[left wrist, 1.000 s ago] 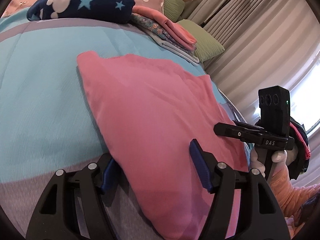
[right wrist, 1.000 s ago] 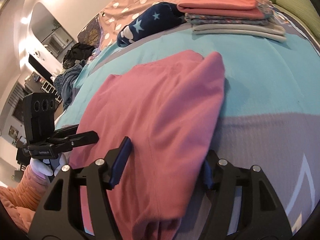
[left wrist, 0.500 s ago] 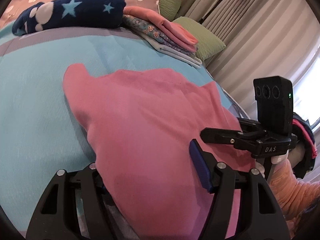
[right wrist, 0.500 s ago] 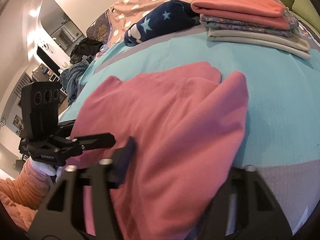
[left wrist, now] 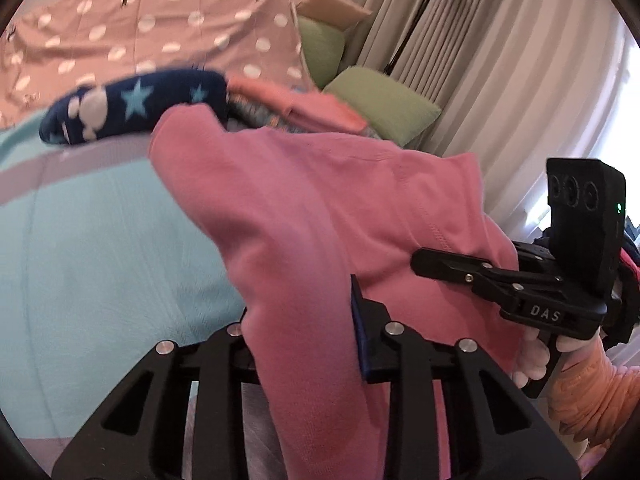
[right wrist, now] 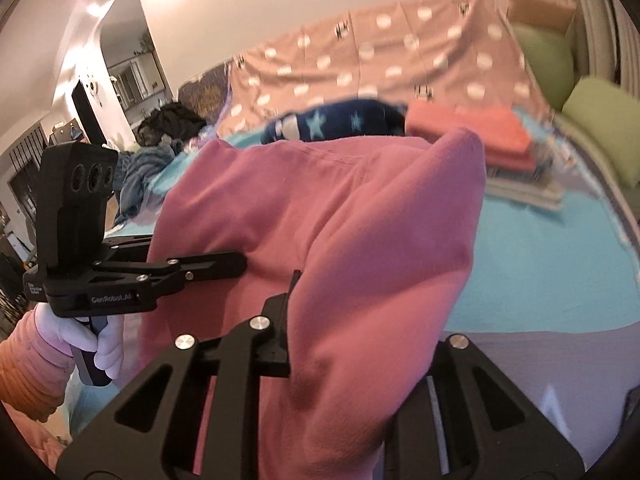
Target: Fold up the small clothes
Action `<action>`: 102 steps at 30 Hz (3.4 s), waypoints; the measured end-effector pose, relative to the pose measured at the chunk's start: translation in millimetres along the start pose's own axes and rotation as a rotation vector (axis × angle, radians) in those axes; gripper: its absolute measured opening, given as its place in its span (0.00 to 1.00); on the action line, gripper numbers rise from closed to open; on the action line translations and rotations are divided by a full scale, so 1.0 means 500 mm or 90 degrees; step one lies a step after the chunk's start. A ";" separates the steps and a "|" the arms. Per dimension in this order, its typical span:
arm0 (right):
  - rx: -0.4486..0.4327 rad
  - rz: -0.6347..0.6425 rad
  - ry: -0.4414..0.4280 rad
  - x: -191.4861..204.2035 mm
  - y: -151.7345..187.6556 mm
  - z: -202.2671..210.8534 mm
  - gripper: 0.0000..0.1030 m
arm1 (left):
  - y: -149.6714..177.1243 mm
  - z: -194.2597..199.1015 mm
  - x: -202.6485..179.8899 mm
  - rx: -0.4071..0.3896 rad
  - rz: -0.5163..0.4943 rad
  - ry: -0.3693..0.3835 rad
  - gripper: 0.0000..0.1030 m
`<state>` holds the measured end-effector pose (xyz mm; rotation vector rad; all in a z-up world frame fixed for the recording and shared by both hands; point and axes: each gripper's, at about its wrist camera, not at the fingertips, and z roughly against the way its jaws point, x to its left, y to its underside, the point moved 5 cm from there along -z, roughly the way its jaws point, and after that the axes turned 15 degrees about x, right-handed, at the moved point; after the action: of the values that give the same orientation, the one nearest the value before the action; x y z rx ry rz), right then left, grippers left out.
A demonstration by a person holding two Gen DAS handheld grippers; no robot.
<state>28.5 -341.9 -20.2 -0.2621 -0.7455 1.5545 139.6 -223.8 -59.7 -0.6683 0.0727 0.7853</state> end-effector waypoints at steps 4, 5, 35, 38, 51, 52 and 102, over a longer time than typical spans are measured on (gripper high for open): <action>-0.059 0.020 0.026 0.024 0.006 0.079 0.17 | -0.007 0.053 -0.051 -0.036 -0.035 -0.013 0.29; -0.076 0.023 0.031 0.027 0.007 0.101 0.17 | -0.011 0.066 -0.066 -0.045 -0.044 -0.015 0.29; -0.268 0.048 0.156 -0.201 -0.321 0.341 0.17 | -0.432 0.148 -0.282 -0.152 -0.183 -0.092 0.28; -0.268 0.043 0.172 -0.228 -0.378 0.331 0.17 | -0.481 0.148 -0.274 -0.155 -0.177 -0.100 0.28; -0.245 0.009 0.197 -0.356 -0.551 0.240 0.17 | -0.668 0.079 -0.223 -0.148 -0.181 -0.157 0.28; -0.241 0.005 0.194 -0.365 -0.559 0.226 0.17 | -0.679 0.068 -0.218 -0.145 -0.181 -0.159 0.28; -0.161 -0.185 0.258 -0.111 -0.050 0.237 0.94 | -0.147 0.177 -0.196 -0.188 -0.084 -0.228 0.99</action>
<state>-11.7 -431.4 69.9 -0.6083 -0.6246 1.0859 103.3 -271.8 79.1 -0.7915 -0.4163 0.7838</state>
